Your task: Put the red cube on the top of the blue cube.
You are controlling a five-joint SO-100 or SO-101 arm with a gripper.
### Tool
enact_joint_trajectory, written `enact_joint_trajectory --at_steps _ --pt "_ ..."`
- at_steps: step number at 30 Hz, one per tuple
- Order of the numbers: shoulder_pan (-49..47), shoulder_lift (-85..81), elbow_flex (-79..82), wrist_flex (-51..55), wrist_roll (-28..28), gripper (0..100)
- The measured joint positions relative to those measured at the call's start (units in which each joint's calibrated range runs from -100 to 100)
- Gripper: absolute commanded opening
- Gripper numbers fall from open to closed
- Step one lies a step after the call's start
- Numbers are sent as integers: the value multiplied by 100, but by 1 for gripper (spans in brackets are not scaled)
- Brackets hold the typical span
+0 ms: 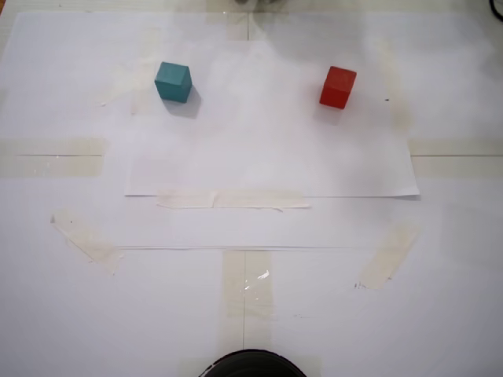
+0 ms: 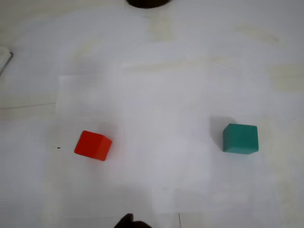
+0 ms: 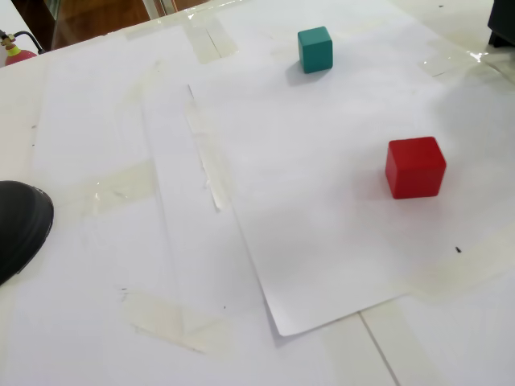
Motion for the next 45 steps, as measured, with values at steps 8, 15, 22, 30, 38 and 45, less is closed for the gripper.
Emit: enact_joint_trajectory --at_steps 8,15,22,30,38,45 --pt "-592 2126 -1690 41 -151 0" --pt "-972 3557 -2476 -98 -176 0" --pt "-1396 4373 -2521 -569 -293 0" --pt "-2076 5024 -2521 -1301 -586 0" --pt "-2537 5666 -2521 -1960 -987 0" --pt "-2515 6134 -2521 -2009 -1055 8"
